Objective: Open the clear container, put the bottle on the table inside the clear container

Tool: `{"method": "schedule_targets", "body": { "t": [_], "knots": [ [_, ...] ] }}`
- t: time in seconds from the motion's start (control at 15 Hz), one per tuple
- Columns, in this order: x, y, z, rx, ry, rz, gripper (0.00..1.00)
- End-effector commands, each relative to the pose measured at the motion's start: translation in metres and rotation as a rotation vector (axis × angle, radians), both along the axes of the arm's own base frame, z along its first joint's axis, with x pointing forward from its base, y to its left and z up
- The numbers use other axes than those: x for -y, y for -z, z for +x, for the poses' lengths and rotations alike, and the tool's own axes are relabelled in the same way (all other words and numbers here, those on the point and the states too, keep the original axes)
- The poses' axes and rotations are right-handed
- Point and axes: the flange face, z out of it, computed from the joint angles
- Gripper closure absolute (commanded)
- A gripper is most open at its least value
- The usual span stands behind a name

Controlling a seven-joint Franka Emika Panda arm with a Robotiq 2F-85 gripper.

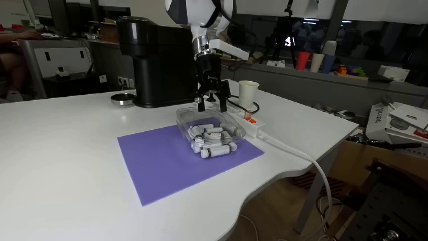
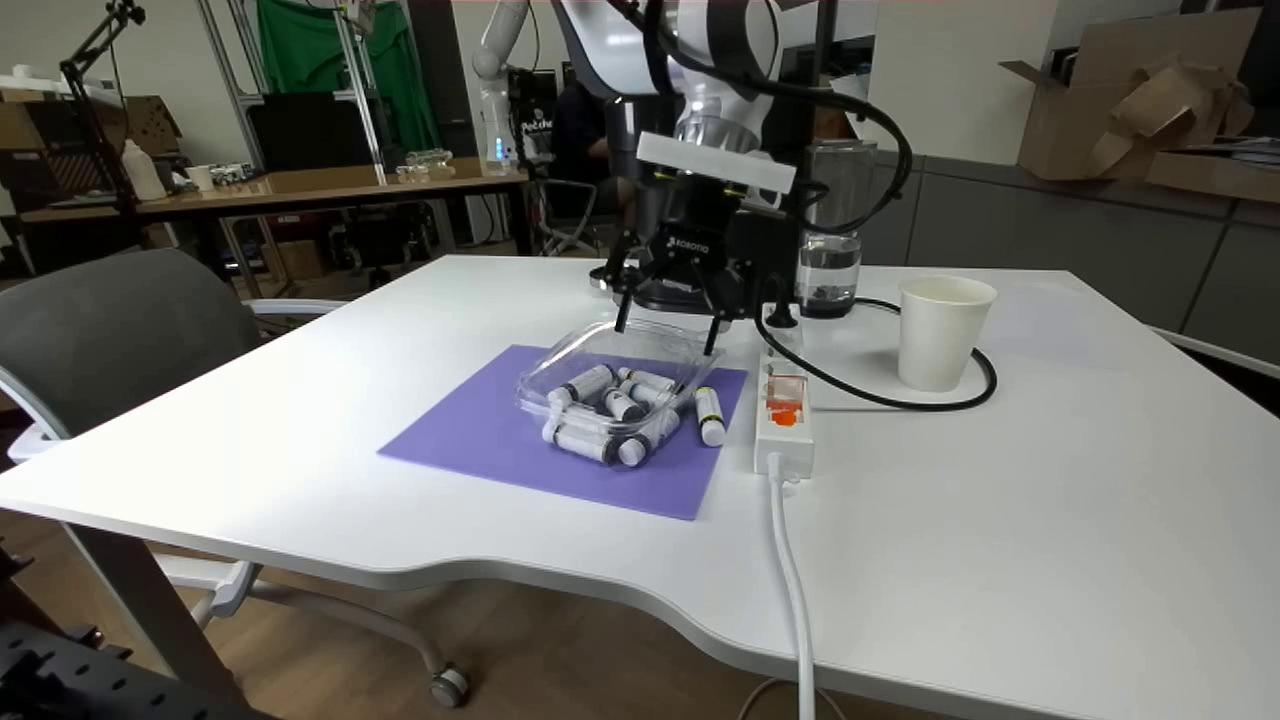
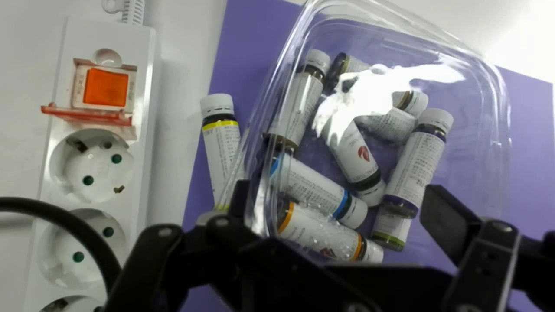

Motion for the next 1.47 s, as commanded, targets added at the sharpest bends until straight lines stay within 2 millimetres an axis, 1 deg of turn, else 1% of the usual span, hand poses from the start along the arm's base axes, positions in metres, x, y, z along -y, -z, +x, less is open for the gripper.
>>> {"method": "schedule_targets", "body": {
  "t": [0.0, 0.4, 0.6, 0.8, 1.0, 1.27, 1.4],
  "knots": [
    [-0.004, 0.001, 0.003, -0.015, 0.026, 0.012, 0.0],
    [-0.013, -0.008, 0.0, -0.024, 0.008, 0.025, 0.0],
    [-0.023, -0.01, 0.001, -0.01, -0.038, 0.052, 0.0],
    [-0.036, -0.017, 0.003, 0.01, -0.09, 0.075, 0.0],
    [-0.047, -0.031, 0.005, 0.039, -0.139, 0.099, 0.0],
    [-0.061, -0.058, 0.005, 0.08, -0.196, 0.135, 0.0],
    [-0.066, -0.068, 0.003, 0.088, -0.221, 0.153, 0.0]
  ]
}}
